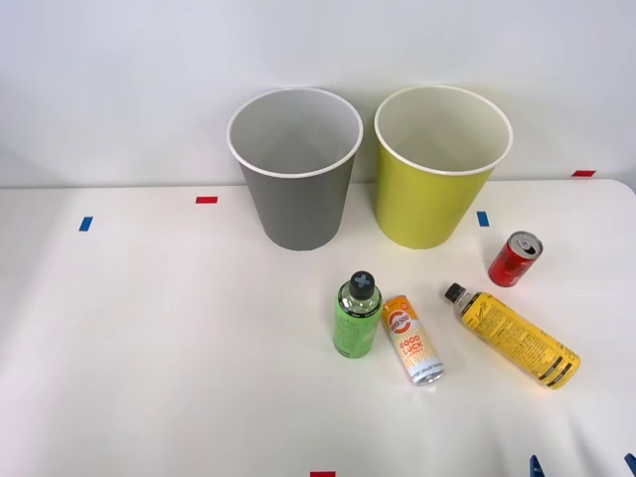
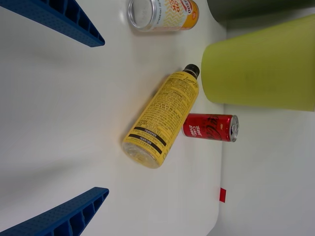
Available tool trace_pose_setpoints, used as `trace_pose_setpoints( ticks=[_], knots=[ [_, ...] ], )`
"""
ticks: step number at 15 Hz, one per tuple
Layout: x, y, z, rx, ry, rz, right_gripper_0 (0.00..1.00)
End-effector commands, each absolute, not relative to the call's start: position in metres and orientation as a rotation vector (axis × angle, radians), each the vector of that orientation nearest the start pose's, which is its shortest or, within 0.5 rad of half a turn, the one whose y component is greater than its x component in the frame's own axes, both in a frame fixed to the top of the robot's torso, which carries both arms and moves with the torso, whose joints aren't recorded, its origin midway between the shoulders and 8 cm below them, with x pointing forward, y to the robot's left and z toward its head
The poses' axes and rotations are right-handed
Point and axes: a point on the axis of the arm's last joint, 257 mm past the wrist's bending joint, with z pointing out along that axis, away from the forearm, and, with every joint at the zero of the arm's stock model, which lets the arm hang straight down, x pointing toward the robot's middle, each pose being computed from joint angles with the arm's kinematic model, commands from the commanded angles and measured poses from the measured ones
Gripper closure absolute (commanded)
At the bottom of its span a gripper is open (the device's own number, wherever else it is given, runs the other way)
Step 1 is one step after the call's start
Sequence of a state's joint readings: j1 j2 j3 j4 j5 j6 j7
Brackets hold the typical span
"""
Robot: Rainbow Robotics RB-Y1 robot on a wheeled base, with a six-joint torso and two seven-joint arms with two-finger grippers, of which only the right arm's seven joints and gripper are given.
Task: Put cans in the gray bin, plastic bottles in the light green bin
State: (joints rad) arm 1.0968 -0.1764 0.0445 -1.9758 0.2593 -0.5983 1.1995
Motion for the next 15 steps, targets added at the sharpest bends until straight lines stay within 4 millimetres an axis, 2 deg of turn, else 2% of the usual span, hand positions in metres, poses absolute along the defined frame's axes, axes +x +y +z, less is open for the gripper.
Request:
trace_pose_setpoints(
  ticks=[1,15],
  knots=[
    [0.2064,-0.2938,-0.2787,-0.043,1.667,-0.054,0.00],
    [0.2064,-0.2938,-0.2787,-0.043,1.667,-0.054,0.00]
  ],
)
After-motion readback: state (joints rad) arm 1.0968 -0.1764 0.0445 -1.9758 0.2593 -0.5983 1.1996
